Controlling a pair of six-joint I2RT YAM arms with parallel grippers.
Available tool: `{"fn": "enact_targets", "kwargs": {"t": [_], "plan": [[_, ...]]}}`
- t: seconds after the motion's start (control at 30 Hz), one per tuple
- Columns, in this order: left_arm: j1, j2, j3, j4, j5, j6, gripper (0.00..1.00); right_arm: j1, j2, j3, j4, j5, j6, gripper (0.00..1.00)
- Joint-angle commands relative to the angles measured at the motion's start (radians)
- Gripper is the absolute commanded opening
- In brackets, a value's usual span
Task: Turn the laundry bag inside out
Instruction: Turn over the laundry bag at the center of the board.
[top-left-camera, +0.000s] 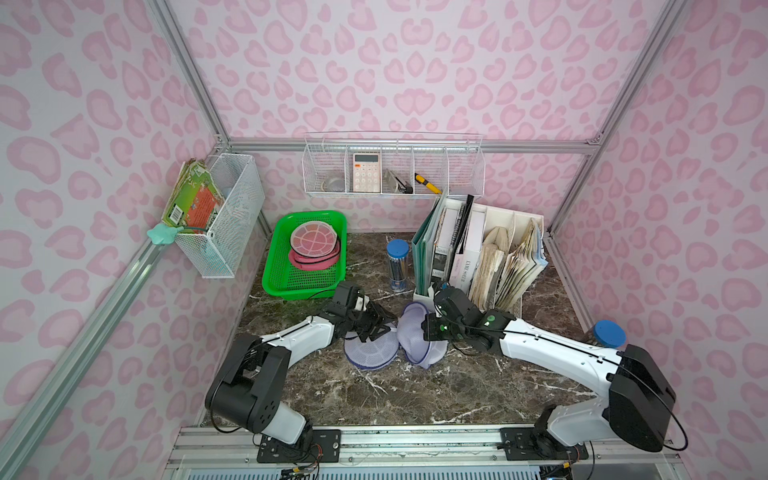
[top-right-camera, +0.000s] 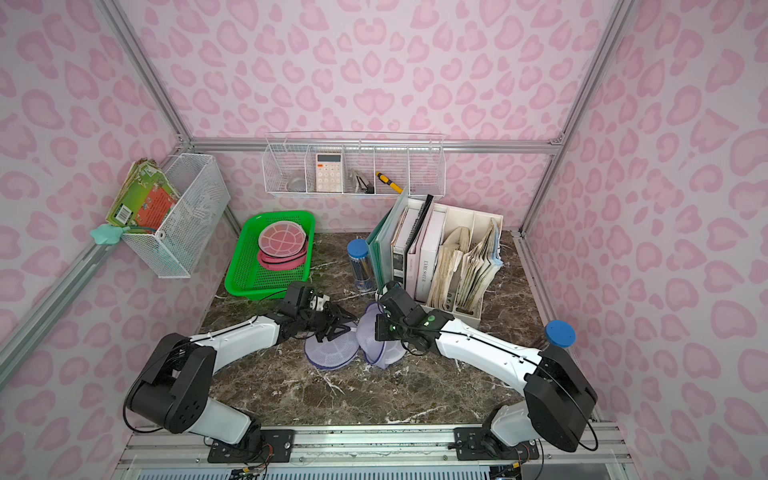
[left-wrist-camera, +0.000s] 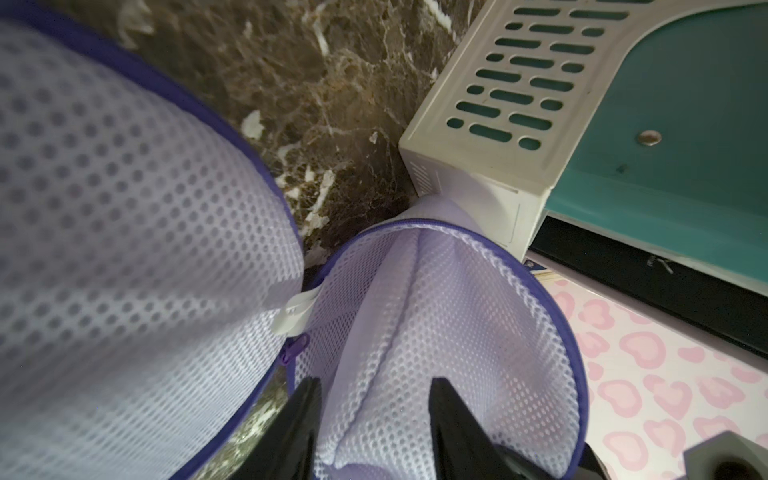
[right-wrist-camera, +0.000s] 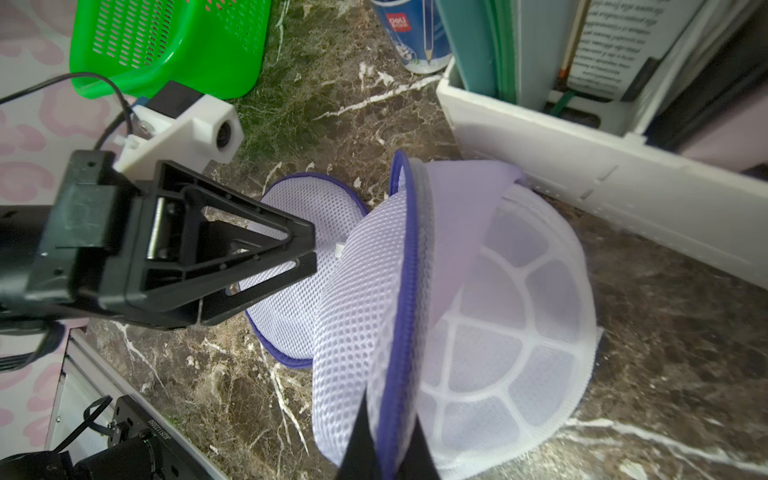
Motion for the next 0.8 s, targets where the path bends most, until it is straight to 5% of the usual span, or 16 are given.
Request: {"fn": "enact_targets", "kwargs": {"t": [0.0,0.3,0.5,0.77], "plan": [[-0.018,0.030,0.004,0.068,0.026,-0.025,0.45,-0.003,-0.005,-0.006,0.028,-0.001,0.009,0.00],[-0.071,0.096,0.002,0.119,0.036,-0.058,0.42,-0.008,-0.015,-0.037,0.074,-0.017,0.022,0.00],[-0.079,0.112,0.044,0.070,0.026,-0.036,0.00,-0.013,-0.033,-0.060,0.079,-0.014,0.033,0.00],[-0.047,0.024,0.119,-0.248,-0.013,0.147,0.00,-0.084,-0.138,-0.186,0.072,-0.002,0.077,0.00]]}}
